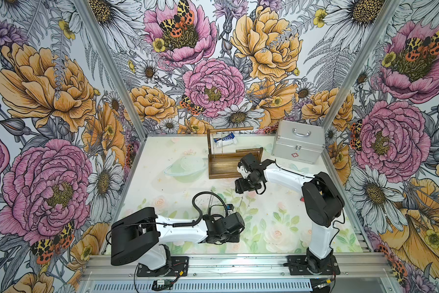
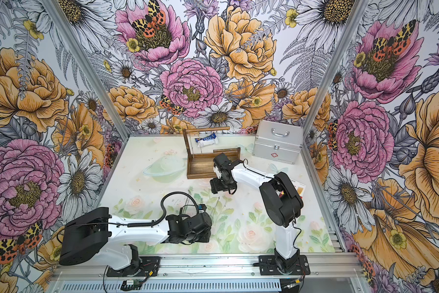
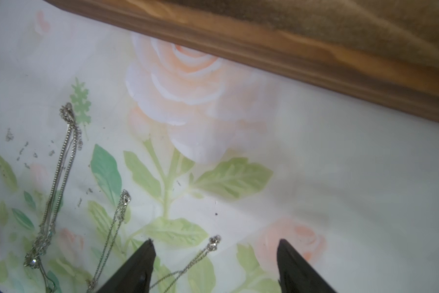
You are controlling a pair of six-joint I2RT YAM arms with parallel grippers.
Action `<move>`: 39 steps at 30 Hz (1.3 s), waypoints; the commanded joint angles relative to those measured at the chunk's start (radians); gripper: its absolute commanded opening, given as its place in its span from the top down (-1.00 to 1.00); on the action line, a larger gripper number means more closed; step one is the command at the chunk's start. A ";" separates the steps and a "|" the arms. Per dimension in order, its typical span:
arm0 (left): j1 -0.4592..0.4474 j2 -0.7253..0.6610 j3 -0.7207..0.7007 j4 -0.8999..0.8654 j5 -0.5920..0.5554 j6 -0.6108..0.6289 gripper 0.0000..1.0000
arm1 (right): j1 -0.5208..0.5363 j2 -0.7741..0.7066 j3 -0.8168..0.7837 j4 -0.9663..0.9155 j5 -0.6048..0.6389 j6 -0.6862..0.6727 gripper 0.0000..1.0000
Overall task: Take the necklace off the jewelry display stand
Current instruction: Place the necklace at the center of the board, then take off the necklace from the stand.
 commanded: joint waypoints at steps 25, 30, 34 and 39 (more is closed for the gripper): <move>0.242 -0.406 -0.011 -0.046 -0.090 0.238 -0.12 | -0.220 -0.669 -0.472 0.712 -0.288 0.153 -0.13; 0.375 -0.519 -0.058 -0.036 -0.112 0.309 -0.48 | -0.223 -0.572 -0.422 0.873 -0.368 0.246 0.18; 0.461 -0.588 -0.130 0.043 -0.117 0.331 -0.74 | -0.213 -0.444 -0.326 0.951 -0.391 0.288 0.23; 0.523 -0.647 -0.240 0.190 -0.106 0.316 -0.97 | -0.188 -0.281 -0.162 0.948 -0.366 0.297 0.24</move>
